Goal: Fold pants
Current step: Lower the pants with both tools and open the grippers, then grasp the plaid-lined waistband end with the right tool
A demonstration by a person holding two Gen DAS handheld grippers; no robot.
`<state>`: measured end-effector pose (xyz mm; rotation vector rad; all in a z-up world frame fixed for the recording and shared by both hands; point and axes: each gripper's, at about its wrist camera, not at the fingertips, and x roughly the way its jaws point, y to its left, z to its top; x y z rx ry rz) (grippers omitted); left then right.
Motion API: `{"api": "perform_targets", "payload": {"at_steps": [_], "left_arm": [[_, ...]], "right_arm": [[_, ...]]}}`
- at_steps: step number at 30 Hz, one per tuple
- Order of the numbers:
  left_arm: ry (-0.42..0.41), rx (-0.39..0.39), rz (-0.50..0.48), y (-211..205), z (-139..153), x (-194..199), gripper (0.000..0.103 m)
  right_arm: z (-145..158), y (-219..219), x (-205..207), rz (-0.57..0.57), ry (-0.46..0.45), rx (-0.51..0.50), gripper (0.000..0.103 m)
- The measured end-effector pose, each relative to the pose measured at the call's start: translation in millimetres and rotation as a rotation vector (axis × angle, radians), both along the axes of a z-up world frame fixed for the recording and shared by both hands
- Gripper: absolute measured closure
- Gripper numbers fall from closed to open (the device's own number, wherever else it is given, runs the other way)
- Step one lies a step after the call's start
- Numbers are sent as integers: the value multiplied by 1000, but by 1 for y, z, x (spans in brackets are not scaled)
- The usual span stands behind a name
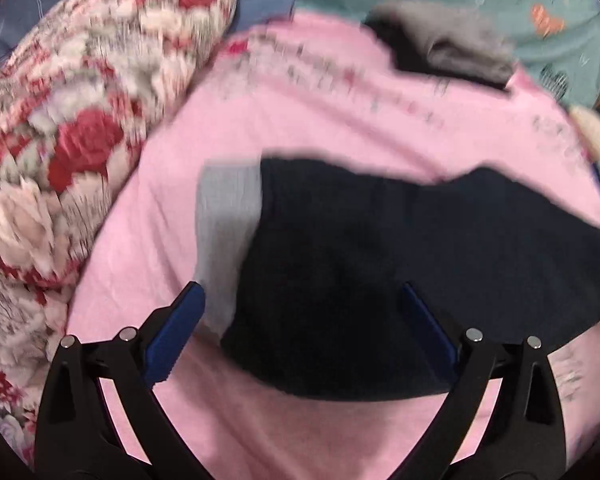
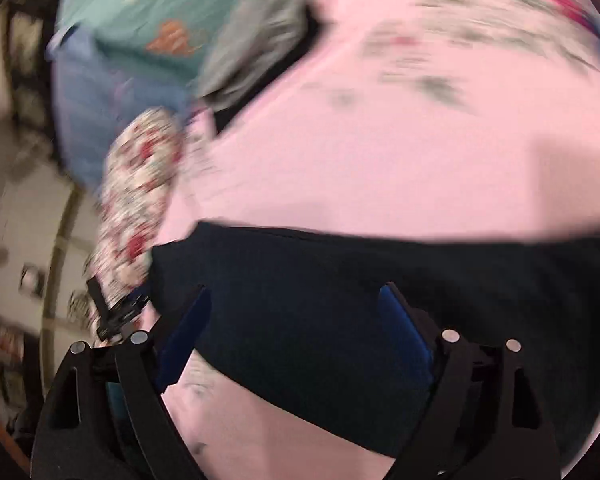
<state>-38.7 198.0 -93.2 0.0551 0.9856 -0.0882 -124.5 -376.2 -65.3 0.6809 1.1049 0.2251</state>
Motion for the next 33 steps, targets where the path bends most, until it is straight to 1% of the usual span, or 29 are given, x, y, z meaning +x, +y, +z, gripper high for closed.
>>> {"api": "perform_targets", "payload": {"at_steps": [1,2,3,4,6,7,8,11,12,14,18,19,21,23,26,28,30,33], "left_arm": [[22,7,12,2,-9,3,2],[23,-31,24,8,-9,3,2],[34,-48,43,11,-6,4,2],[37,-55,57,14,-3,5,2],[10,-47,70,14,9,2,2],[0,-37,68,12,14,0,2],[-14,-32,61,8,21,-4,2],[-48,-24,26,-5,33,-12,2],[-53,-19,15,-9,36,-15,2],[-62,-16,-17,-21,41,-21,2],[-69,-6,-73,-44,44,-23,2],[-69,-3,-86,-49,45,-24,2],[-75,4,-112,-58,48,-28,2],[-85,0,-133,-65,51,-30,2],[-91,-19,-160,-76,54,-30,2],[-86,-18,-177,-83,52,-30,2],[-83,-5,-197,-89,49,-32,2],[-84,1,-219,-94,48,-32,2]], "right_arm": [[-4,-15,-12,-31,0,7,17],[-1,-31,-28,-71,-27,47,23],[7,-45,-44,-130,-54,58,22],[17,-58,-59,-171,-103,74,22],[31,-76,-83,-236,-173,88,14],[33,-88,-96,-289,-167,75,12],[32,-92,-102,-308,-149,71,12],[12,-103,-117,-347,-49,111,12],[3,-103,-119,-342,-19,131,12],[-5,-89,-113,-325,5,121,12],[-8,-81,-103,-304,5,128,12],[-9,-81,-100,-293,8,146,12],[-6,-78,-94,-256,19,134,10],[-8,-76,-85,-206,28,175,10],[-13,-82,-76,-193,58,227,10],[-14,-87,-80,-212,83,286,10],[-15,-87,-84,-202,98,299,10],[-17,-87,-86,-217,91,304,8]]}}
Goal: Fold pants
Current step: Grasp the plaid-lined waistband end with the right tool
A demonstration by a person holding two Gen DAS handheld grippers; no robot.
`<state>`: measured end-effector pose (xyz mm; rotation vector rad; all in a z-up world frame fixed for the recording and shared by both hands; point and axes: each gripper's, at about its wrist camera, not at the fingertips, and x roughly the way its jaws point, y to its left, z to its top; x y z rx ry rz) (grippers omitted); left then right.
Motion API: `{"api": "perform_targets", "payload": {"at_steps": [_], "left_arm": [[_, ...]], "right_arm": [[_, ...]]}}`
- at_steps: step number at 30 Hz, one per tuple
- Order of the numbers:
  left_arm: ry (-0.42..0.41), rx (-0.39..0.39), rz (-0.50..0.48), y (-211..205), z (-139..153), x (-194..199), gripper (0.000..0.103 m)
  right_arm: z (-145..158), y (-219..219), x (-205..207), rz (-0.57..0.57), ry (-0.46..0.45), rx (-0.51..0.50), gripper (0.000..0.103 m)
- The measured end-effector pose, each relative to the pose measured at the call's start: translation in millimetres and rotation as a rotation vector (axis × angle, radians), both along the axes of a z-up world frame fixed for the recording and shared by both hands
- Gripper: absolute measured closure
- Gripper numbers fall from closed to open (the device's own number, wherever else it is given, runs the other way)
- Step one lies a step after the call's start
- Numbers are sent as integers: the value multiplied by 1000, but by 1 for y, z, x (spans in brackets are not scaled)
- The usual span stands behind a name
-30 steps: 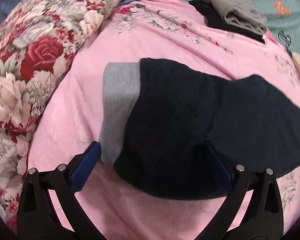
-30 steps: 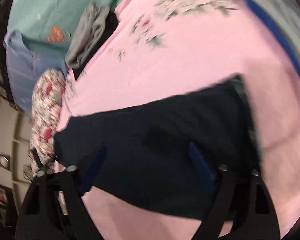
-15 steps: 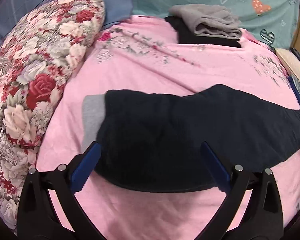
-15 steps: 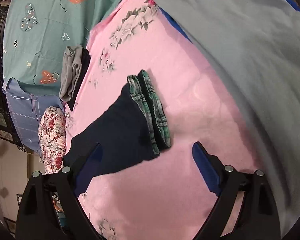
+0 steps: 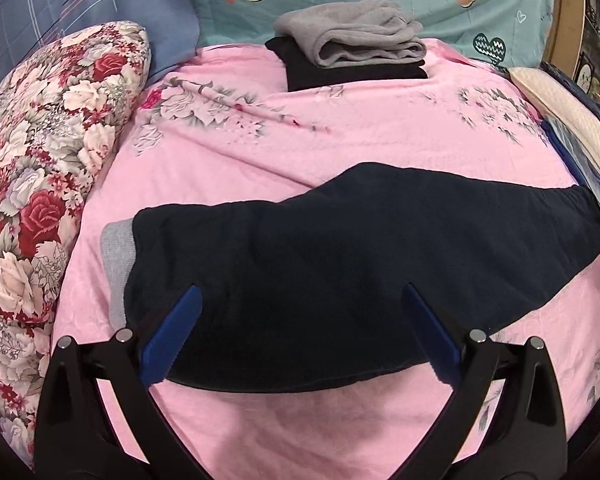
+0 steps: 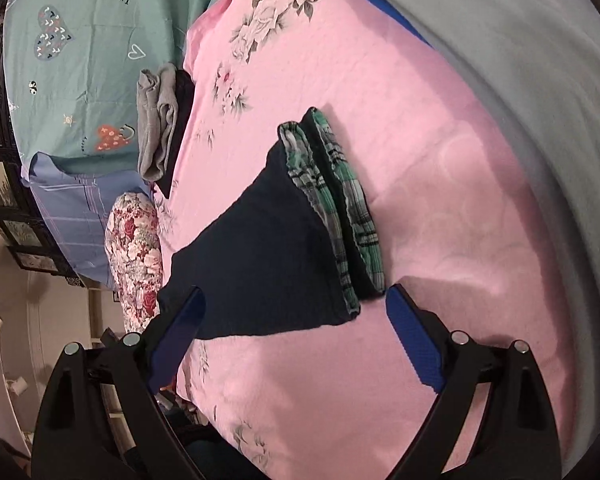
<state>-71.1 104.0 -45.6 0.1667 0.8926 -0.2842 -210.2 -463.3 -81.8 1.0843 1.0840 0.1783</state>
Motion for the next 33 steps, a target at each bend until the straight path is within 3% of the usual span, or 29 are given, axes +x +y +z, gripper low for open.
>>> {"api": "perform_targets", "payload": {"at_steps": [6,8,10,12,14,20,25,33], "left_arm": [[8,-19,-14,-9,2,4,2],[-7,-11,-30,-12,4,0,2],[-11,-13,-39,-11,5,-3,2],[-9,-14,-35,-10,4,-2,2],[4,-19,-21,-7,1,0,2],[-9,-35,-10,1,4,-2,2],[-12,-70,13,15,5,-3,2],[-62,-161,49,56,16,-19,2]], "right_arm": [[-1,5,19,-6,-8,-17,8],[1,7,17,-2,-14,-33,12],[-1,8,14,14,-28,-34,31],[-11,8,10,10,-25,-17,67],[-20,6,9,-18,-25,-7,78],[-9,7,-4,-93,-133,-40,80],[-8,13,-3,-132,-86,-112,81],[69,84,33,13,-255,-327,82]]}}
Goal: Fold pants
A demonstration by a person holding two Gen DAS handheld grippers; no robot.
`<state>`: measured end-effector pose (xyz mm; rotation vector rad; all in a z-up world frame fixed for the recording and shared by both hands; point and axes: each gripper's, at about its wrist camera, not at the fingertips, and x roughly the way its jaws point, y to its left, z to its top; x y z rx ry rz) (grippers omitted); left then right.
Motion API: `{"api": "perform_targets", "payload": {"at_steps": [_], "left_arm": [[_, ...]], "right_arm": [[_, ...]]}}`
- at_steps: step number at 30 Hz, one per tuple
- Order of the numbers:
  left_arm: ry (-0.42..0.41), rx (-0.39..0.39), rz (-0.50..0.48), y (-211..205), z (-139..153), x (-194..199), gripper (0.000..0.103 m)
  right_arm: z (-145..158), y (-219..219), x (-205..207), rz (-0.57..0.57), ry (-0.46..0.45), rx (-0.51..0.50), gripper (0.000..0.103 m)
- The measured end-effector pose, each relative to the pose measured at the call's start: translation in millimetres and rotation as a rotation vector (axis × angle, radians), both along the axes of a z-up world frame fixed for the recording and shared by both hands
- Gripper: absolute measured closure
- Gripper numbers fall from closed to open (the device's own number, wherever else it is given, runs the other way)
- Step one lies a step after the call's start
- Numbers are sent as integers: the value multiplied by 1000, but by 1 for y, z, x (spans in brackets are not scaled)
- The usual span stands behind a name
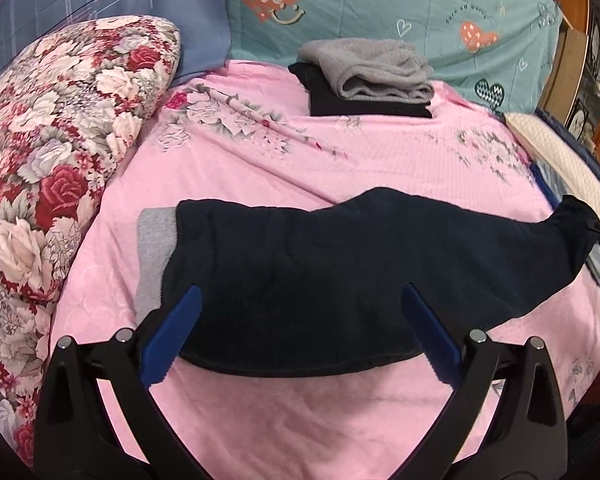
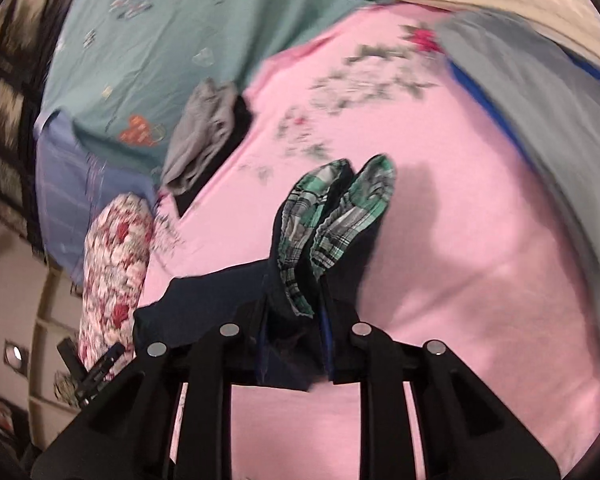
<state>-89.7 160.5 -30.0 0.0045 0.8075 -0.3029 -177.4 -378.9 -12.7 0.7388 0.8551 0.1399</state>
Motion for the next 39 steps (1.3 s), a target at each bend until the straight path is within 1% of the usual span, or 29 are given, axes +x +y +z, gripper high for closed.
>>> {"api": "perform_targets", "payload": {"at_steps": [2,4,6,8,10,13,14,16,17,18,20,22,23,24,26,27,28,29,30,32,33,34,35,36,37,39], "left_arm": [[-10,-21,4,7,1,-4,2],[-18,-30,4,12,1,-8,2],[-21,-36,4,17,0,-12,2],[-23,-44,13,23,-1,-16,2],[-22,-57,21,29,-2,-18,2],[-18,-65,38,37,-3,-21,2],[-18,-66,41,39,-4,-22,2],[-16,-67,47,42,-5,-23,2],[-13,-70,51,43,-5,-23,2],[-11,-74,56,45,-5,-24,2],[-4,-88,75,49,-6,-24,2],[15,-119,96,55,-8,-24,2],[25,-132,107,57,-9,-24,2],[36,-141,119,58,-10,-25,2],[58,-150,143,62,-13,-27,2],[64,-150,153,64,-14,-28,2],[68,-149,165,66,-14,-29,2],[71,-146,179,68,-15,-31,2],[72,-146,193,72,-15,-33,2],[74,-155,216,78,-15,-36,2],[76,-160,227,80,-15,-37,2],[79,-166,235,82,-15,-38,2],[82,-174,242,84,-15,-39,2],[85,-179,248,85,-16,-40,2],[90,-184,256,87,-17,-39,2],[118,-214,284,93,-22,-37,2]], "right_arm": [[9,34,16,78,-26,-29,82],[14,66,30,157,-44,-38,82],[13,107,48,263,-56,-32,83],[5,145,60,349,-41,-45,83],[-14,180,73,433,3,-36,83],[-40,214,82,491,51,-78,83],[-47,222,84,502,62,-103,81],[-55,237,86,551,91,-194,75],[-53,240,84,572,90,-199,59],[-49,241,82,597,91,-177,42],[-38,243,78,647,87,-107,42],[-26,242,77,663,18,-56,39],[-24,243,79,674,5,-43,38],[-28,243,83,672,16,-32,38],[-49,245,92,669,98,-6,38],[-58,248,94,676,135,-9,37],[-61,252,94,687,134,-26,35],[-56,259,93,706,121,-57,31],[-47,265,92,733,107,-83,31],[-27,277,91,780,42,-120,30],[-20,284,90,788,36,-214,30],[-11,296,90,770,29,-398,30],[-4,308,87,758,-10,-531,30],[0,317,85,776,-47,-591,30],[3,330,83,815,-76,-615,30],[4,360,81,892,-103,-598,30]]}}
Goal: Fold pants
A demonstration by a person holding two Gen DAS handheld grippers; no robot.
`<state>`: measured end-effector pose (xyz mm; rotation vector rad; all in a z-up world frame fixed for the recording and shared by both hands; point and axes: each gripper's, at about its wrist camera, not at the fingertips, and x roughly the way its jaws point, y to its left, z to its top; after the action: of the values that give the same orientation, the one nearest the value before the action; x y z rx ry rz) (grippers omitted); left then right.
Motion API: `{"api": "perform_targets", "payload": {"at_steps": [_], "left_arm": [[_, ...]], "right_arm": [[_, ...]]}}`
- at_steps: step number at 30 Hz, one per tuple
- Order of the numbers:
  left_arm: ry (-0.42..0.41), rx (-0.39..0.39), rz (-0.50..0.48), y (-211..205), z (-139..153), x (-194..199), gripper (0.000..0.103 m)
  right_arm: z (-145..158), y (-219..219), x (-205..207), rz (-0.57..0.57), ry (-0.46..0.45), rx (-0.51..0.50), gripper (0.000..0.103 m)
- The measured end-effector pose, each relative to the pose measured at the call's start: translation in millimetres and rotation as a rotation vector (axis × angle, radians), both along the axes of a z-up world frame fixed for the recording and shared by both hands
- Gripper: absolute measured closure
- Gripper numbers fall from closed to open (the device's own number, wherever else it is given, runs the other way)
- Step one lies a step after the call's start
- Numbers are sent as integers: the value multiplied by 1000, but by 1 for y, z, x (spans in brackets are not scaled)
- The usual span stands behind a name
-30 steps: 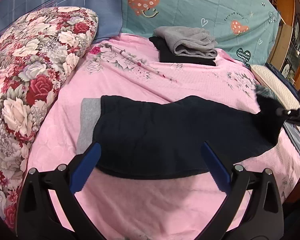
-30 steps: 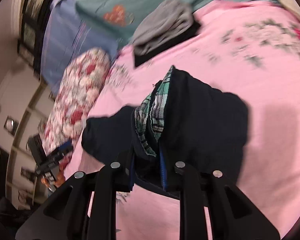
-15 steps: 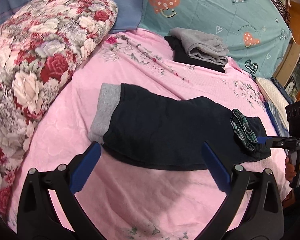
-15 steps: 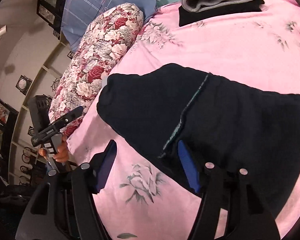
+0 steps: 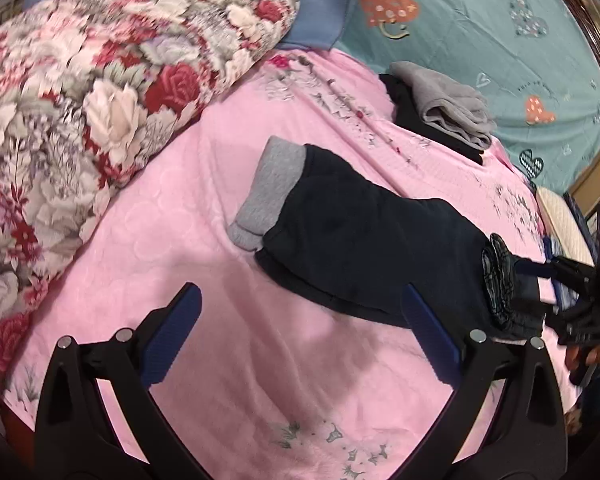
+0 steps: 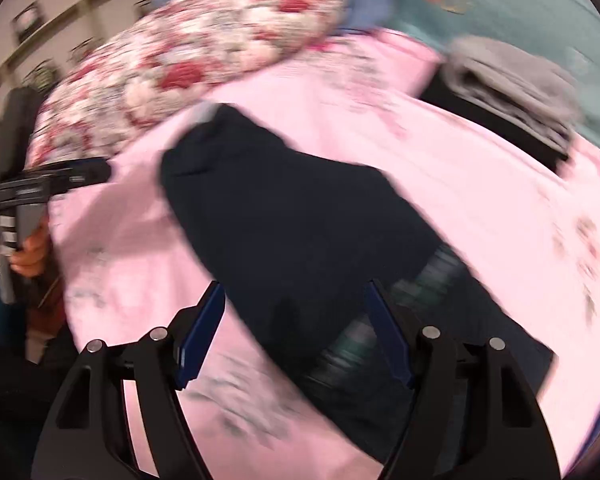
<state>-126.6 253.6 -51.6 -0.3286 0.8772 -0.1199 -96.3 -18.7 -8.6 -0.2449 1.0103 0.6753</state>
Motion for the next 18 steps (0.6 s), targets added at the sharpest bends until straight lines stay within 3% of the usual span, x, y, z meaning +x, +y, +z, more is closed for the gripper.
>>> {"api": "perform_targets", "payload": {"at_steps": [5,9,11,12,14,15,18], "left_arm": [[111,-116,117,21,-10,11,2],[153,-213,149,31,-17,14,2],[168,-258,151,33,-23,18,2],[175,-274,151,33,-25,20,2],[201,-313,147,31,-31,25,2],[214,-332,140,28,-34,28,2],[236,-361,127,20,-39,34,2]], "right_arm": [[-34,91,-6,194,-76,-137,31],[-58,119,-11,249,-193,-304,31],[-61,120,-12,263,-263,-321,32],[-62,120,-11,265,-270,-319,50],[-60,118,-3,281,-193,-266,75],[-59,117,-1,278,-196,-262,86],[-49,113,8,254,-178,-200,87]]}}
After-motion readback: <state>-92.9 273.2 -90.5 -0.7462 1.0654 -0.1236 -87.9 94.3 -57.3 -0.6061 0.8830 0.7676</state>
